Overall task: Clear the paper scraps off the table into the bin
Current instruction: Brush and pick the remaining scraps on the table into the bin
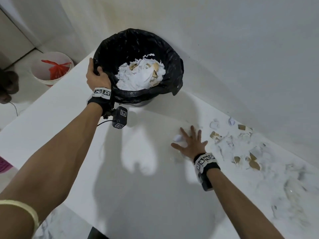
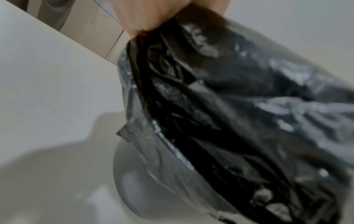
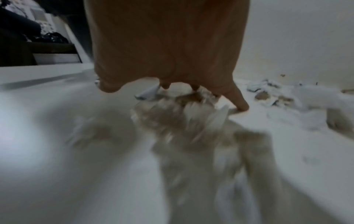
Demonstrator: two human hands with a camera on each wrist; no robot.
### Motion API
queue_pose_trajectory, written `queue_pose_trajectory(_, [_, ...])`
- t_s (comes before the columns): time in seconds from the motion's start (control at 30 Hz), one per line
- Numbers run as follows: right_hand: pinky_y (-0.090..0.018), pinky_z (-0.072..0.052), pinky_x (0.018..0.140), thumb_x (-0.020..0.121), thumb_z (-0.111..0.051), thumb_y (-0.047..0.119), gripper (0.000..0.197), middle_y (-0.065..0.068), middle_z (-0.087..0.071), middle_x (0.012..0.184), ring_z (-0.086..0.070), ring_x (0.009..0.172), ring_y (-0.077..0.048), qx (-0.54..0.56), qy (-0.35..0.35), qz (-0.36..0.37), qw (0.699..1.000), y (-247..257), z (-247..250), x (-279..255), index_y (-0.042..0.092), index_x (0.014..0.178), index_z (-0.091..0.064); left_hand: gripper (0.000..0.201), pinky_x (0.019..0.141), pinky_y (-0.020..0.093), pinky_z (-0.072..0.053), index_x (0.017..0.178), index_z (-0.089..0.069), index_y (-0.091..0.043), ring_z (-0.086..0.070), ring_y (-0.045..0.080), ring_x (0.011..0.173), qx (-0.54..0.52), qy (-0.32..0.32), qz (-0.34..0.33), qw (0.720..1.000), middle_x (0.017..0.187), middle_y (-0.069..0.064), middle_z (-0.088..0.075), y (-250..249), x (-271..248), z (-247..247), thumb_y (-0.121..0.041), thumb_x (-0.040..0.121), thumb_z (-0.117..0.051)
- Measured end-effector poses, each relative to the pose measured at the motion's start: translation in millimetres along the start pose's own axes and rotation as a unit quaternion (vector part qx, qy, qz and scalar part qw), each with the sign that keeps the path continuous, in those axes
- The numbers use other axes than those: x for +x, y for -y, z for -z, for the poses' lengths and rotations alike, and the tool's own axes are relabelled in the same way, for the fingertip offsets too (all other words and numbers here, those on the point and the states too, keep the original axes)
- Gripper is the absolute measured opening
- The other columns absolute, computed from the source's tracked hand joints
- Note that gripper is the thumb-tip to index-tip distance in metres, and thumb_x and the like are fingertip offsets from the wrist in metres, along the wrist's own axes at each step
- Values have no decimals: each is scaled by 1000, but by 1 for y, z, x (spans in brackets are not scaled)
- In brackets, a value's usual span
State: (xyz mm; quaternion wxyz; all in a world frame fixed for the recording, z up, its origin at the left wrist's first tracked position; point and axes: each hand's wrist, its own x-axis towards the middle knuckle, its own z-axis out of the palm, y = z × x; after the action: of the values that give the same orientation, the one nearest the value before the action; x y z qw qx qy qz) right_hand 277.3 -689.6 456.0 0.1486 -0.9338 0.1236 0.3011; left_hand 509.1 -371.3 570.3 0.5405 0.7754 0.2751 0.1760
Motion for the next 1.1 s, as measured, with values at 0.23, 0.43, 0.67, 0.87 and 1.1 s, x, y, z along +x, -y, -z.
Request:
queue_pose_trajectory(0.23, [-41,-48,70,93,-40,34,32,-15,-55,115,-55,96,-36,-9,-177,10,984,24,-72,-56,17,111,-59,42,72,-16,-22,139,-46,-20,-47,11,128,-17,3,0,1000,138,-3,-52,6,-18,13,-16,97,-45])
queue_pose_trajectory(0.43, [-33,-41,48,79,-56,-7,27,-21,-55,97,-61,75,-36,-20,-156,-18,987,30,-69,-56,-6,105,-54,42,94,-1,-28,138,-46,-17,-46,12,129,-9,24,-7,1000,139,0,-52,19,-21,45,-15,97,-46])
queue_pose_trajectory(0.67, [-35,-34,61,96,-41,7,11,-24,-56,95,-59,78,-40,73,-226,-33,971,50,13,-65,-3,98,-46,41,99,12,-33,139,-46,-21,-49,18,126,8,89,-8,996,136,3,-54,23,-22,82,-18,98,-44])
queue_pose_trajectory(0.87, [-30,-32,60,97,-47,18,13,-8,-56,77,-51,69,-25,167,-287,32,943,127,129,-90,9,88,-46,43,101,28,-38,141,-43,-22,-51,24,124,30,134,-16,990,136,3,-54,16,-31,98,-18,98,-43])
queue_pose_trajectory(1.1, [-35,-41,64,98,-43,25,19,-6,-59,79,-53,71,-23,123,-327,98,932,237,188,-83,10,90,-51,44,97,31,-41,141,-42,-25,-54,29,118,12,165,3,986,132,5,-58,14,-40,107,-18,98,-43])
